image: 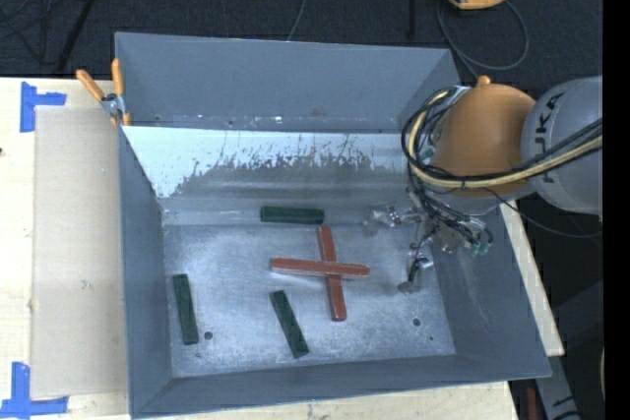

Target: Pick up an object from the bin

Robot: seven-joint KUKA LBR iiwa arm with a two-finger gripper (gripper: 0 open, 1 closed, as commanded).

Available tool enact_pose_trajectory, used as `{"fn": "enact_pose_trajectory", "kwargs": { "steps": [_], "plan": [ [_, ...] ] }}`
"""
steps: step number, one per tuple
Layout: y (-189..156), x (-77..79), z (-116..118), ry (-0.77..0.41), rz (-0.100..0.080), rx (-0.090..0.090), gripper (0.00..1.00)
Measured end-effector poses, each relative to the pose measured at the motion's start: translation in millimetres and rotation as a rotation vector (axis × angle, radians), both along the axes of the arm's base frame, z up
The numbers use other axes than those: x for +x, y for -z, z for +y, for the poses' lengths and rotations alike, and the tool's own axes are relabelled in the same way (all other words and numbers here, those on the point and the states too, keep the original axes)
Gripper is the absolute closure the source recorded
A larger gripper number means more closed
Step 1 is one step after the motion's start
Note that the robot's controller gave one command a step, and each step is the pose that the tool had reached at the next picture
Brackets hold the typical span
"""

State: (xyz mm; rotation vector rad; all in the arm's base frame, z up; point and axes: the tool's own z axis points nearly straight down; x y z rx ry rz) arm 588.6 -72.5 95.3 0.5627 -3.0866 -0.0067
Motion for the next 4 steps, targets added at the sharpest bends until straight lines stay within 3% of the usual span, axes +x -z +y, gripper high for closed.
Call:
{"fn": "enact_pose_trajectory", "kwargs": {
  "steps": [1,2,3,4],
  "plan": [
    [27.5,-14.1,62.6,-0.038,0.000,0.001,0.00],
    [25.6,-15.8,22.1,-0.368,-0.007,-0.002,0.00],
    [19.9,-30.2,92.0,-0.776,-0.005,0.002,0.00],
    [26.5,-76.4,138.1,-0.541,-0.002,0.003,0.00]
  ]
}}
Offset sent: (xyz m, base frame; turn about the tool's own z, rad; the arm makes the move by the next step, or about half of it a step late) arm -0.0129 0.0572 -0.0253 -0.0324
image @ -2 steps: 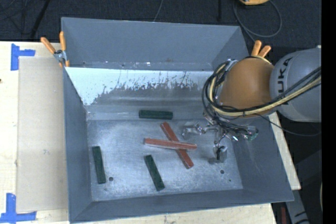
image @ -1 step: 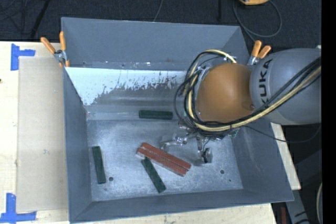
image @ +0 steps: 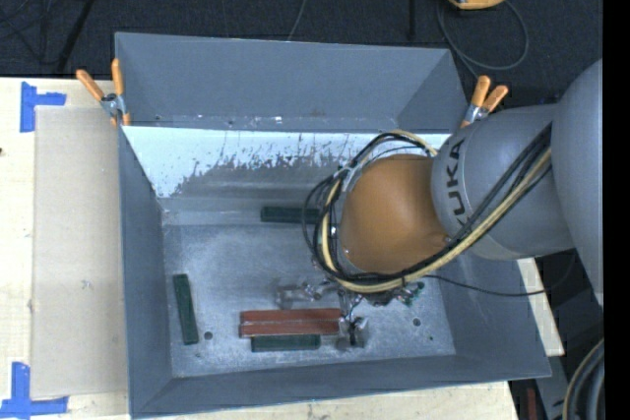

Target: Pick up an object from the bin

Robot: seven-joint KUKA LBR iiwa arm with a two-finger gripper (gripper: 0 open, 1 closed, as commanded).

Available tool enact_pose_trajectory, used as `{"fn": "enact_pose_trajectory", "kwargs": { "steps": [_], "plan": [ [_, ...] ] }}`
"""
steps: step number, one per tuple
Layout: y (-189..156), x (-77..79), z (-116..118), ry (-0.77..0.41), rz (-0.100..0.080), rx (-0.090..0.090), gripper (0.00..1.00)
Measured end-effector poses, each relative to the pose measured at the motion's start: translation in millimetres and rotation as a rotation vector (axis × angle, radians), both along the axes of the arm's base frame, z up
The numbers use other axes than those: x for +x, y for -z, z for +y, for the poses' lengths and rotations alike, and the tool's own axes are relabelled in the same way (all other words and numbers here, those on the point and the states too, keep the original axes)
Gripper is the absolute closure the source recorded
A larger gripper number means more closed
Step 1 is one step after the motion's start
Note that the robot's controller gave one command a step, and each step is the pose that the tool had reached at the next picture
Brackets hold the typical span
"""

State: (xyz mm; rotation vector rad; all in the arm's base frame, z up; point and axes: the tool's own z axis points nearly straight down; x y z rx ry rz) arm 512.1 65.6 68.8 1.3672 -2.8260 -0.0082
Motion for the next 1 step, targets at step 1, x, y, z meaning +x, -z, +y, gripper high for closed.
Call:
{"fn": "enact_pose_trajectory", "kwargs": {
  "steps": [1],
  "plan": [
    [-0.6,1.8,-2.5,0.000,-0.004,-0.003,1.00]
  ]
}}
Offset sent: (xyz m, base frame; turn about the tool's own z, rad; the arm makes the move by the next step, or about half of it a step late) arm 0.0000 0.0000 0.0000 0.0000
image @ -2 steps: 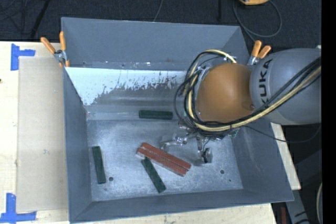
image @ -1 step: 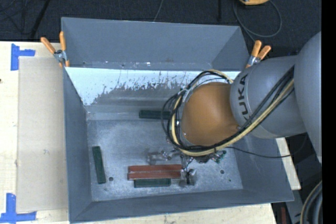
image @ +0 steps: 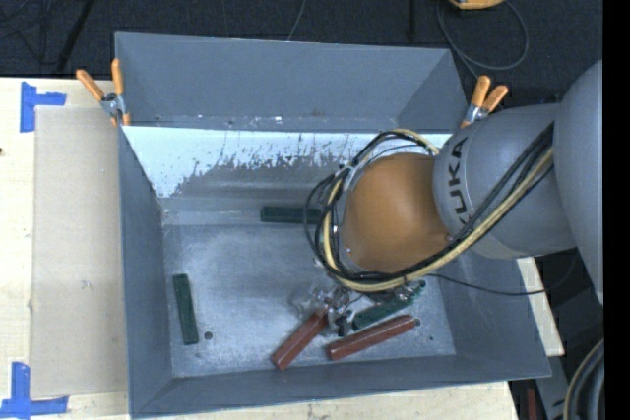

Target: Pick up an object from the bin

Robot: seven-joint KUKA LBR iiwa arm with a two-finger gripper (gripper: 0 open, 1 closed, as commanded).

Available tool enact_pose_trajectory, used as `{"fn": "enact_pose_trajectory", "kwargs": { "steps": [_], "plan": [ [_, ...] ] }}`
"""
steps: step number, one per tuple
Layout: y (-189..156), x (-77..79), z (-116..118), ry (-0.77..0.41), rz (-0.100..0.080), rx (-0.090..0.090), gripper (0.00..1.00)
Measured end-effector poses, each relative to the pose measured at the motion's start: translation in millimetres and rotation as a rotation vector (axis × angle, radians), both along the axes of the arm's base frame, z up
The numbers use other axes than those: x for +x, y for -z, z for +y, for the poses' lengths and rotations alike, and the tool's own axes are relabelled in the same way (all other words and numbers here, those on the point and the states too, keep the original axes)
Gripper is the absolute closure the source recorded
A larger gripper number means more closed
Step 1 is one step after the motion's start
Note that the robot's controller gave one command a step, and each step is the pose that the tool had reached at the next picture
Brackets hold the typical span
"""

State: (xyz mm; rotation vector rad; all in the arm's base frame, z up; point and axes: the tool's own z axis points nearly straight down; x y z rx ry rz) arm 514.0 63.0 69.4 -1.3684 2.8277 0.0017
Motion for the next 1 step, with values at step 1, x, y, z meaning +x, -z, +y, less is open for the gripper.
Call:
{"fn": "enact_pose_trajectory", "kwargs": {
  "steps": [1],
  "plan": [
    [-0.2,12.8,5.6,0.043,0.000,0.000,1.00]
  ]
}}
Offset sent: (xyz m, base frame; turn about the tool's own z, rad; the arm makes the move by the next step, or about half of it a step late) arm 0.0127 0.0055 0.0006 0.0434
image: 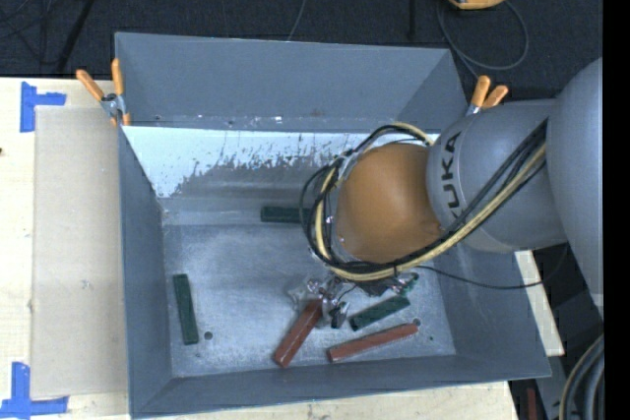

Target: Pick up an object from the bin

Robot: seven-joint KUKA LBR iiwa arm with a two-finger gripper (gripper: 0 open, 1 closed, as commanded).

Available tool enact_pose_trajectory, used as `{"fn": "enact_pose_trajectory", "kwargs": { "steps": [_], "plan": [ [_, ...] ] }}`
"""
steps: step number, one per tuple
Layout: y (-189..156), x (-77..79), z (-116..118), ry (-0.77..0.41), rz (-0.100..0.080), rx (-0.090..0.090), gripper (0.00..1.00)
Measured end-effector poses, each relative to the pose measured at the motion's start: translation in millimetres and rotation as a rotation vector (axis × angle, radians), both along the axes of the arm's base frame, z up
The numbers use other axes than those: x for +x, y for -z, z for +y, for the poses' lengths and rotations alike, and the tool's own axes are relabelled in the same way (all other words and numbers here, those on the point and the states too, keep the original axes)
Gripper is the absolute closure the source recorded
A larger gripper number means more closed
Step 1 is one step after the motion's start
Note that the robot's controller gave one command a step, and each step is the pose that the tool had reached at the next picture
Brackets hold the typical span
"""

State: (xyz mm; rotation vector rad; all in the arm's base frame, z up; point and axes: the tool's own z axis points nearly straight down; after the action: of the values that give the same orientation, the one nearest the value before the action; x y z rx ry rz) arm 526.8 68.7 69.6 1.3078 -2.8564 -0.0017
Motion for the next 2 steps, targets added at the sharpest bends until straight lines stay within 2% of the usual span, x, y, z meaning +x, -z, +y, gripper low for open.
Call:
{"fn": "enact_pose_trajectory", "kwargs": {
  "steps": [1,2],
  "plan": [
    [-54.4,-12.2,12.8,-0.514,-0.003,0.001,1.00],
    [-143.5,7.9,-11.7,-0.552,-0.009,-0.002,1.00]
  ]
}}
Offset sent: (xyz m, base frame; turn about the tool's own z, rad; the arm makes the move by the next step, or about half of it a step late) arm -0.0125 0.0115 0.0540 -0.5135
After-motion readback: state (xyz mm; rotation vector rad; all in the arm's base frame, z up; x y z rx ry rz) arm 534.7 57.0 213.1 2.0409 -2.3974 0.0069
